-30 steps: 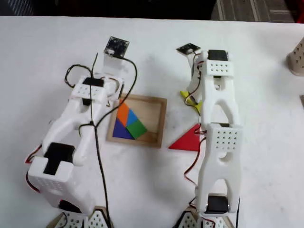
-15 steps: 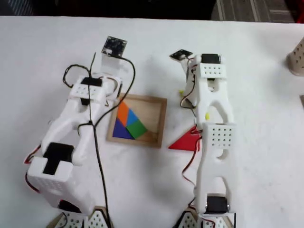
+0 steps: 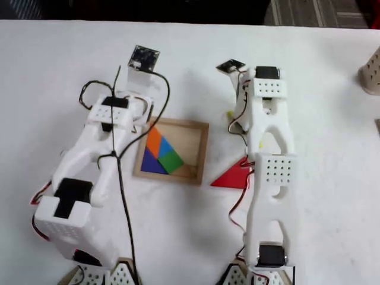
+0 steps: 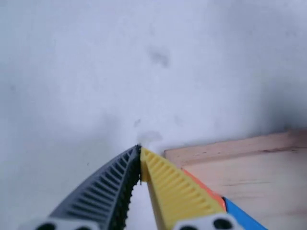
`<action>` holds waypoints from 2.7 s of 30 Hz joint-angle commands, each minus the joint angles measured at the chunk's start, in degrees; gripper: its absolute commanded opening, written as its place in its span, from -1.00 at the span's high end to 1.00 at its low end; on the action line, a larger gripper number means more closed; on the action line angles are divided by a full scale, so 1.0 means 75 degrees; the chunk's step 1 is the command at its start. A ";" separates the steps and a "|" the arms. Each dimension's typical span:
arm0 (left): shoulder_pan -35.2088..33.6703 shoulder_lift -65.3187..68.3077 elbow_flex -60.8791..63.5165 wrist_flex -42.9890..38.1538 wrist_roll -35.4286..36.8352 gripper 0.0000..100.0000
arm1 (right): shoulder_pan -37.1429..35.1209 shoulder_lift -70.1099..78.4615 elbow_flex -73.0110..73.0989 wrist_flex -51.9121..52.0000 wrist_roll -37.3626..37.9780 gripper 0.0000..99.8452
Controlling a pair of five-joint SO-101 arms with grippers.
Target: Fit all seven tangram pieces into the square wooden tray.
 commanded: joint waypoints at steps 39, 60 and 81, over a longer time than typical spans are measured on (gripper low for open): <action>-0.2116 -0.2092 0.2696 -0.0762 -0.0047 0.95 | -0.3100 -0.4753 0.4747 -0.1084 -0.4290 0.97; -0.2338 -0.2127 0.2743 -0.1067 0.0000 0.95 | -0.3616 -0.4859 0.4900 -0.1635 0.0610 0.97; -0.2409 -0.2127 0.2708 -0.1125 0.0000 0.95 | -0.3558 -0.3651 0.4677 -0.3487 0.1747 0.91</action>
